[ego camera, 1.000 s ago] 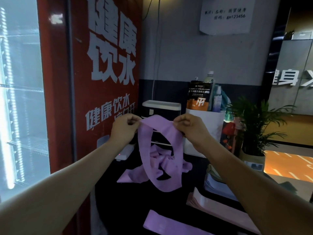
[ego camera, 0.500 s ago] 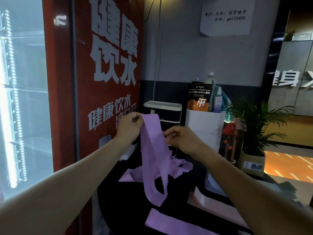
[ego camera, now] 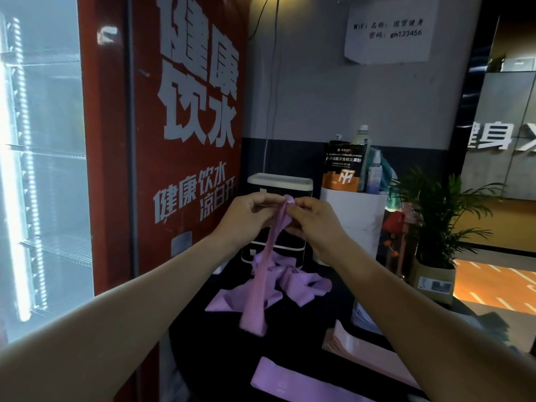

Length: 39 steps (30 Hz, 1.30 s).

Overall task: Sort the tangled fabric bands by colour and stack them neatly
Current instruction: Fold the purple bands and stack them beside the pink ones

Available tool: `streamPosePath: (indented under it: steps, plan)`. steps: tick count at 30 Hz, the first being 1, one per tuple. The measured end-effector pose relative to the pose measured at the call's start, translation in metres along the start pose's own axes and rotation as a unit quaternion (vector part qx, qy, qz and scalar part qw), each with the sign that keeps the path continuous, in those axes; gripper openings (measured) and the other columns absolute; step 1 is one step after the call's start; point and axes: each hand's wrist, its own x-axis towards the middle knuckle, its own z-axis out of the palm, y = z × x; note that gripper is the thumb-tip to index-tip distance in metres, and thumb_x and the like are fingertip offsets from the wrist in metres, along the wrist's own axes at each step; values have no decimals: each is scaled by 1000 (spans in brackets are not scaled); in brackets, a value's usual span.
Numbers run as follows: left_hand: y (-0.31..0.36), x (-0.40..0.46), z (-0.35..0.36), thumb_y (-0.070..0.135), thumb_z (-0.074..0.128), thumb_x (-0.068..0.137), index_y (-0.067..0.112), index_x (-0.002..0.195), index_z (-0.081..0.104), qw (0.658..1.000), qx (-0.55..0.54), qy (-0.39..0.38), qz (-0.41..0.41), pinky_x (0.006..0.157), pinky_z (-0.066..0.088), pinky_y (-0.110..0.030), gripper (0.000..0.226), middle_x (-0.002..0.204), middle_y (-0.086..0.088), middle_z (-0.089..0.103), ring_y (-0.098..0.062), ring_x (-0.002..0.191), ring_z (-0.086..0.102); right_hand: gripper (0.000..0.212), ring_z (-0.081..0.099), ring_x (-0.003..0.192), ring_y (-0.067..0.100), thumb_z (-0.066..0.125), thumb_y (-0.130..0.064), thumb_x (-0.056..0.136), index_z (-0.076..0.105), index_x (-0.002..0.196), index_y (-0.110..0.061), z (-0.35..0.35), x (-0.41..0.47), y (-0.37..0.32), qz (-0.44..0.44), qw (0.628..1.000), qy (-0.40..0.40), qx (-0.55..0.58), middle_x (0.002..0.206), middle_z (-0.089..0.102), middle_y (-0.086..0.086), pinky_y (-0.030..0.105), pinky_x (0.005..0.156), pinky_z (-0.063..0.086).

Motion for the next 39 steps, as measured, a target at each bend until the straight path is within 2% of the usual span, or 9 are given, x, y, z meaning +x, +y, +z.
streamPosePath:
  steps: [5, 10, 14, 17, 24, 28, 31, 35, 39]
  plan:
    - [-4, 6, -2, 4, 63, 86, 22, 104, 61, 994, 100, 47, 14, 78, 51, -16, 25, 96, 7, 62, -5, 89, 60, 24, 63, 98, 36, 42, 0, 95, 64, 91, -8, -6, -3, -4, -10, 999, 7, -36, 100, 65, 24, 47, 90, 53]
    - [-8, 8, 2, 15, 63, 88, 18, 111, 58, 997, 51, 30, -51, 74, 48, -19, 24, 99, 1, 64, -9, 89, 59, 24, 64, 84, 21, 42, 0, 96, 63, 92, -9, -17, -6, -6, 4, 1000, -22, 19, 89, 65, 13, 29, 75, 56]
    - [-9, 7, 7, 10, 64, 87, 15, 97, 63, 997, 3, 31, -69, 83, 52, -29, 11, 94, -5, 66, -13, 85, 62, 20, 63, 74, 13, 45, -2, 95, 64, 97, -8, -24, -9, -3, 0, 1000, -12, 27, 84, 66, 7, 20, 64, 54]
    - [-8, 7, 12, 8, 62, 87, 16, 87, 63, 997, -15, 31, -73, 83, 53, -30, 8, 87, -5, 64, -13, 81, 61, 19, 64, 75, 14, 46, -4, 95, 64, 92, -12, -28, -11, -2, -2, 1000, 4, 29, 84, 66, 6, 20, 65, 55]
    - [-7, 4, 16, 8, 61, 88, 14, 86, 62, 997, -12, 30, -65, 76, 55, -22, 6, 89, -6, 64, -13, 80, 62, 14, 64, 78, 16, 51, -2, 92, 64, 93, -6, -32, -11, -1, 7, 998, 29, 48, 87, 66, 9, 23, 65, 54]
    - [-6, 4, 14, 6, 60, 89, 15, 82, 63, 998, -9, 41, -55, 82, 54, -30, 11, 89, -8, 64, -16, 82, 61, 21, 63, 85, 17, 50, 7, 88, 62, 98, -7, -33, -10, -1, -22, 999, 44, -3, 92, 66, 8, 24, 74, 54]
    - [-6, 4, 13, 6, 58, 89, 15, 83, 63, 998, 3, 39, -48, 81, 53, -31, 11, 90, -11, 63, -18, 82, 61, 27, 60, 83, 10, 48, 9, 86, 62, 99, -10, -35, -9, -5, -71, 994, 67, -53, 91, 64, 1, 13, 68, 49]
    - [-5, 4, 14, 5, 55, 91, 14, 86, 63, 999, 27, 30, -35, 73, 53, -23, 13, 86, -8, 63, -14, 78, 60, 22, 55, 81, -1, 52, 1, 89, 64, 104, -8, -32, -9, -10, -130, 984, 53, -113, 94, 61, -4, 4, 68, 45]
    - [-5, 4, 16, 5, 55, 92, 12, 88, 63, 999, 34, 19, -33, 70, 52, -22, 11, 89, -12, 64, -15, 77, 60, 14, 52, 73, -2, 64, -9, 85, 68, 98, -7, -26, -12, -10, -194, 955, 29, -223, 81, 58, -12, 4, 65, 40]
